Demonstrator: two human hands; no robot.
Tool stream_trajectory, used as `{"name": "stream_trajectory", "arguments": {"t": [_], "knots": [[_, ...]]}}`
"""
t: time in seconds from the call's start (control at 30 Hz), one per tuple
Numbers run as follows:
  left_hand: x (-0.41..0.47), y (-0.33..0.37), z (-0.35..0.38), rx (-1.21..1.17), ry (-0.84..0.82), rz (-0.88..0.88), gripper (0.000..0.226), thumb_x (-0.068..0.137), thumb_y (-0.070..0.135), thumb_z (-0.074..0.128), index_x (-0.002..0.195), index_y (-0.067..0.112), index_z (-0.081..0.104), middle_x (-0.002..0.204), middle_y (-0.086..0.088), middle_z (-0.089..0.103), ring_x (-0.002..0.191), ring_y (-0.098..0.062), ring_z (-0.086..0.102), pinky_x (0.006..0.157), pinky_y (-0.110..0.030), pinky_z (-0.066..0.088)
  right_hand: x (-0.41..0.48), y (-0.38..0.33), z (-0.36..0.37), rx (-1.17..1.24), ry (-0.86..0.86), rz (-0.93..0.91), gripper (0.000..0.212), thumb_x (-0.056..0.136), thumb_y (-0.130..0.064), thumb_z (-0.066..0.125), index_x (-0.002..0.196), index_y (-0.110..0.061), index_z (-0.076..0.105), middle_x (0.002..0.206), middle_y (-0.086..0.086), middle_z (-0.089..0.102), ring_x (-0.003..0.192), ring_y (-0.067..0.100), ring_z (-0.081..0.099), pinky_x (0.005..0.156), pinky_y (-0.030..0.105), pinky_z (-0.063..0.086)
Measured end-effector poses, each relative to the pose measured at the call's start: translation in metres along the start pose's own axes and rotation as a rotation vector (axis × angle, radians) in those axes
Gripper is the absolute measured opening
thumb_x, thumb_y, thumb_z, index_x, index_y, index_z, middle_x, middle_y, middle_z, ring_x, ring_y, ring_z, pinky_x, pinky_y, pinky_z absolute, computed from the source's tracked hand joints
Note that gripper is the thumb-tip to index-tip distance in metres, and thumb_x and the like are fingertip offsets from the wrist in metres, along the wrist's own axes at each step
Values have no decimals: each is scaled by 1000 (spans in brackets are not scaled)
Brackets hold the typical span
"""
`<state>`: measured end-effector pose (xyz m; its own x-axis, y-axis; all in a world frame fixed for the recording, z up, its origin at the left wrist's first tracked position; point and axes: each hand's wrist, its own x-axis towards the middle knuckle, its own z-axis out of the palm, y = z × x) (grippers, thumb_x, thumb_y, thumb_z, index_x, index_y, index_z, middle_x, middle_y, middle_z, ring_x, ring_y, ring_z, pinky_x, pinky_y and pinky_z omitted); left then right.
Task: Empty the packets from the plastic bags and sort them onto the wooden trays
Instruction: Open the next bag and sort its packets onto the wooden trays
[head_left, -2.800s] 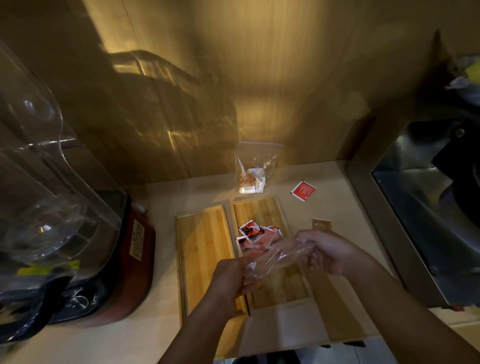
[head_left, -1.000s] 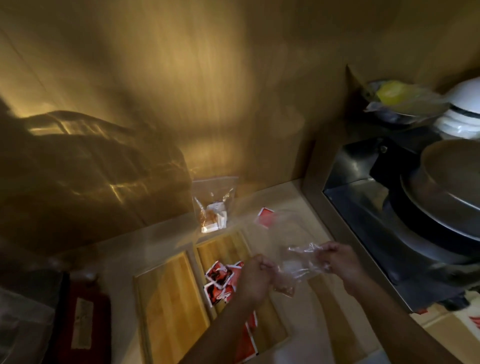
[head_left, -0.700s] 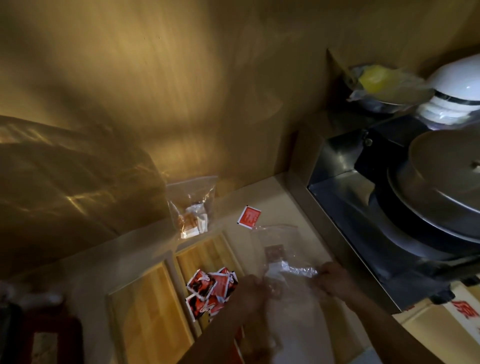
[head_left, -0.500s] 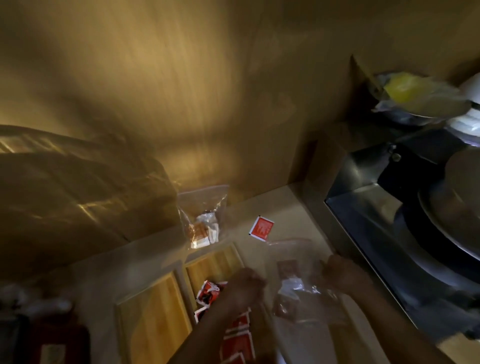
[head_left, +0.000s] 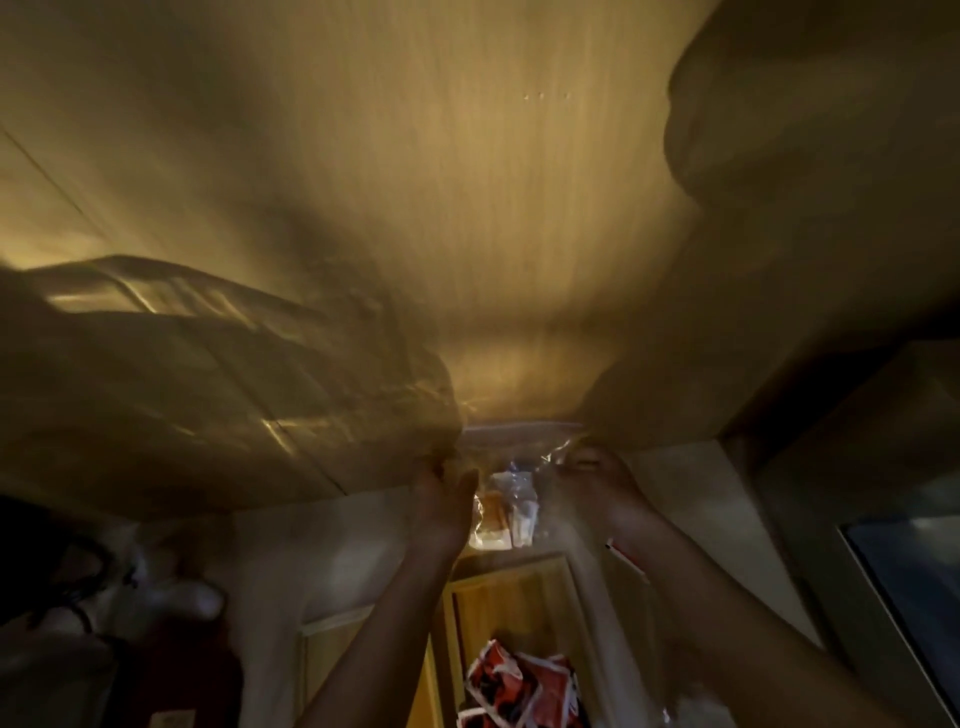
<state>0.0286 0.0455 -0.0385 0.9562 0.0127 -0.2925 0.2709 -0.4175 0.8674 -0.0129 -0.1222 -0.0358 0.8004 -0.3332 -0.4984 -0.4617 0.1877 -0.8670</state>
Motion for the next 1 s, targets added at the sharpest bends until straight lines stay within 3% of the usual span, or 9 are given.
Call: {"name": "stream_trajectory", "arguments": {"t": [0.13,0.23,0.33,0.47,0.57,0.67,0.73,0.9,1.0], "knots": [[12,1,9,-101,-101,-29,24,86,12,60,106,1,62,101,-16,69,83,-21,63,57,-12,46,7,-5,11,209,-177,71,20,83,-2,59,67,-12,60,60,0,66,48,3,63,41,11,44],[13,-5,12,-208,-123,-90,18,85,11,63,101,3,61,99,-16,69,90,-29,65,75,-38,52,13,4,11,196,-132,89,2,82,-9,63,83,-11,64,82,9,67,63,12,65,53,22,50],[8,-5,5,-224,-89,-25,13,82,0,62,94,5,60,84,-12,62,80,-24,59,71,-34,49,7,0,13,241,-46,34,4,85,-2,59,81,-1,58,63,10,63,43,12,60,40,21,47],[-12,12,-17,-112,-123,243,35,80,-4,64,85,30,59,72,0,60,65,-5,59,63,-20,48,-16,-22,15,207,-44,-75,24,84,13,47,65,0,51,34,-3,54,32,8,54,31,12,38],[-38,27,-33,43,-112,398,34,83,6,65,93,37,57,79,8,60,72,-10,61,64,-29,51,-29,-33,14,136,-39,-139,23,83,9,50,65,-4,56,40,-3,59,45,15,59,36,14,44],[-69,42,-50,245,-33,622,19,85,27,57,103,24,63,91,8,65,78,-10,62,65,-29,53,-46,-42,15,52,-70,-192,29,82,5,53,57,-10,57,44,-4,60,44,8,57,44,18,45],[-86,46,-59,279,10,709,39,83,44,45,101,18,67,91,4,70,77,-9,64,65,-28,54,-64,-48,18,32,-104,-234,30,82,4,55,58,-12,59,47,-5,59,46,6,54,49,16,44],[-128,48,-81,206,120,714,47,86,50,38,82,12,66,70,2,63,65,-10,59,56,-27,47,-102,-47,26,26,-107,-245,16,81,-5,64,67,-13,64,59,6,58,56,16,53,63,29,42],[-155,42,-91,209,156,674,33,91,39,47,81,13,65,69,1,65,65,-10,61,57,-27,49,-128,-40,28,-33,-130,-239,16,82,-7,63,66,-10,60,60,7,60,58,17,55,65,30,42]]}}
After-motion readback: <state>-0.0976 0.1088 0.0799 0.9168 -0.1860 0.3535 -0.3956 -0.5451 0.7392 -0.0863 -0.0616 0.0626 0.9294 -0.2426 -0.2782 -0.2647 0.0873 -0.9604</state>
